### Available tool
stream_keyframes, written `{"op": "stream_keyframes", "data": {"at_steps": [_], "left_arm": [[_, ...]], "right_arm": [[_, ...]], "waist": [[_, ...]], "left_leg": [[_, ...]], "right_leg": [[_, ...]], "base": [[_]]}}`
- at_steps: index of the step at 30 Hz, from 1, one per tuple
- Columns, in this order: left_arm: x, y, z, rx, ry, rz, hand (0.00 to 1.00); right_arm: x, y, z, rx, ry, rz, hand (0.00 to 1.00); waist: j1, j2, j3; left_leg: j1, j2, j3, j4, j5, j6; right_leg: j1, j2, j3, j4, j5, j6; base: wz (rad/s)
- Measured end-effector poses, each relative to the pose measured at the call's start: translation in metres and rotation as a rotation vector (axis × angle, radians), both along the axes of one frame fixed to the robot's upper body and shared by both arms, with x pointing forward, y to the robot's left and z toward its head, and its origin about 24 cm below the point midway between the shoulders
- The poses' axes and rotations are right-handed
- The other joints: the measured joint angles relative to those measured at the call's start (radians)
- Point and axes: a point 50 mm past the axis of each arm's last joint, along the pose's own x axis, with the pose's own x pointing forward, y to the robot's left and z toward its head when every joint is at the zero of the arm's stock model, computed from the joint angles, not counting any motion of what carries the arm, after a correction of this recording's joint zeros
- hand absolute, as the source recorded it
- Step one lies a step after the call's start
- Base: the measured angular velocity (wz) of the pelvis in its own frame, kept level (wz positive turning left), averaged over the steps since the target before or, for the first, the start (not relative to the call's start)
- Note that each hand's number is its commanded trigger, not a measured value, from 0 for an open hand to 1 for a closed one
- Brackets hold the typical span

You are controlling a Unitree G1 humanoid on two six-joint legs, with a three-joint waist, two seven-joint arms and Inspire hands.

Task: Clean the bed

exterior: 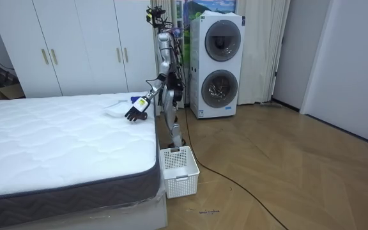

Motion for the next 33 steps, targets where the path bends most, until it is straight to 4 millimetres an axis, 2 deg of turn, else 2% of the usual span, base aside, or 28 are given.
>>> {"op": "stream_keyframes", "data": {"at_steps": [1, 7, 10, 13, 19, 28, 33], "left_arm": [[0.001, 0.001, 0.000, -0.014, 0.001, 0.021, 0.00], [0.019, -0.004, 0.005, -0.060, -0.017, 0.055, 0.00], [0.019, -0.004, 0.003, -0.054, 0.008, 0.048, 0.00], [0.016, -0.007, 0.000, -0.073, 0.032, 0.044, 0.00], [0.022, -0.011, 0.002, -0.109, 0.020, 0.060, 0.00], [0.025, -0.016, 0.003, -0.095, 0.011, 0.064, 0.00], [0.027, -0.019, 0.005, -0.090, 0.003, 0.080, 0.00]], "right_arm": [[0.002, 0.000, 0.000, -0.007, -0.007, -0.001, 0.00], [0.017, 0.002, 0.004, -0.023, -0.026, -0.004, 0.00], [0.027, 0.003, 0.006, -0.020, -0.049, 0.000, 0.00], [0.027, 0.003, 0.006, -0.018, -0.050, 0.002, 0.00], [0.035, 0.005, 0.008, -0.011, -0.065, 0.011, 0.00], [0.038, 0.006, 0.009, -0.030, -0.067, 0.022, 0.00], [0.038, 0.008, 0.009, -0.035, -0.067, 0.045, 0.00]], "waist": [[-0.002, 0.002, 0.0010], [-0.017, 0.018, 0.0135], [-0.033, 0.024, 0.0220], [-0.033, 0.021, 0.0262], [-0.040, 0.015, 0.0248], [-0.041, 0.014, 0.0249], [-0.046, 0.006, 0.0255]], "left_leg": [[-0.006, -0.001, -0.002, 0.008, 0.000, 0.000], [-0.057, 0.006, -0.003, 0.037, -0.002, 0.002], [-0.088, 0.009, -0.002, 0.049, -0.005, 0.004], [-0.103, 0.010, -0.001, 0.054, -0.002, 0.001], [-0.144, 0.008, 0.001, 0.069, 0.010, 0.002], [-0.163, 0.003, 0.000, 0.072, 0.011, 0.003], [-0.163, -0.002, 0.000, 0.072, 0.014, 0.008]], "right_leg": [[0.000, -0.003, -0.019, -0.002, 0.003, 0.001], [-0.075, -0.002, -0.050, 0.070, 0.004, -0.006], [-0.119, -0.003, -0.050, 0.107, 0.003, -0.011], [-0.146, -0.004, -0.050, 0.117, 0.002, -0.015], [-0.190, -0.006, -0.047, 0.141, 0.003, -0.018], [-0.210, -0.013, -0.047, 0.158, -0.002, -0.016], [-0.213, -0.020, -0.049, 0.161, -0.007, -0.013]], "base": [[-0.25], [-0.13], [-0.06], [-0.04], [0.00], [0.01], [0.02]]}}
